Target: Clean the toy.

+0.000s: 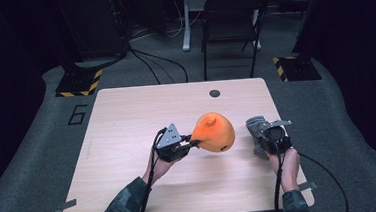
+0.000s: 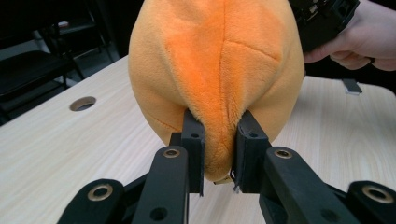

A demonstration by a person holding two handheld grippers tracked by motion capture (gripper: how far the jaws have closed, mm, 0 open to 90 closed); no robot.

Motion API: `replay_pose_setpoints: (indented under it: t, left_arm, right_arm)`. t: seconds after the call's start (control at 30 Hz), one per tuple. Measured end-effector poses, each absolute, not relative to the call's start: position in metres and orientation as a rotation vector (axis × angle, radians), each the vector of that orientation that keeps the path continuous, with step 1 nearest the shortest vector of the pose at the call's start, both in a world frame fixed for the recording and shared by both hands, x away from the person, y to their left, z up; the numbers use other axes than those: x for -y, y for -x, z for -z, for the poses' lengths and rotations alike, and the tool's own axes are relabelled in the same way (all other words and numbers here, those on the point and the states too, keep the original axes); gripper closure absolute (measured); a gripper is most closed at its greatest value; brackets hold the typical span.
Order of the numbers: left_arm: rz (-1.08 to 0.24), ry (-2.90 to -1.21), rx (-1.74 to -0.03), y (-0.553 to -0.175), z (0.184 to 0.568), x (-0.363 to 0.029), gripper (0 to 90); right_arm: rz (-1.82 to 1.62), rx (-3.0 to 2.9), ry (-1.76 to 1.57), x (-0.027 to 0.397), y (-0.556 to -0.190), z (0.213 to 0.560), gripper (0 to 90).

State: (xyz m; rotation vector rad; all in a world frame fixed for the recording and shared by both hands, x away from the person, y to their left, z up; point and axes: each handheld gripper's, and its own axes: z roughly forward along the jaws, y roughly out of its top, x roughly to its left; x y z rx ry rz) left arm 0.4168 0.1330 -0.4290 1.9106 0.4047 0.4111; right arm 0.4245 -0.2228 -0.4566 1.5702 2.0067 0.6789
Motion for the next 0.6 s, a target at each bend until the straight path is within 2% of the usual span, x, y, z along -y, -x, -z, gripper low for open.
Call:
replay_pose_setpoints:
  t: [0.3,0.6]
  left_arm:
    - [-0.420,-2.054,-0.449,-0.423,0.410,-0.130,76.2]
    - [-0.456,-2.275,-0.432,-0.429,0.413,-0.114,74.4]
  right_arm:
    - [-0.772,-2.021,-1.556,0.217,-0.422,0.445,76.8]
    - [-0.994,-2.038,-1.481,0.194,-0.409,0.406,77.1]
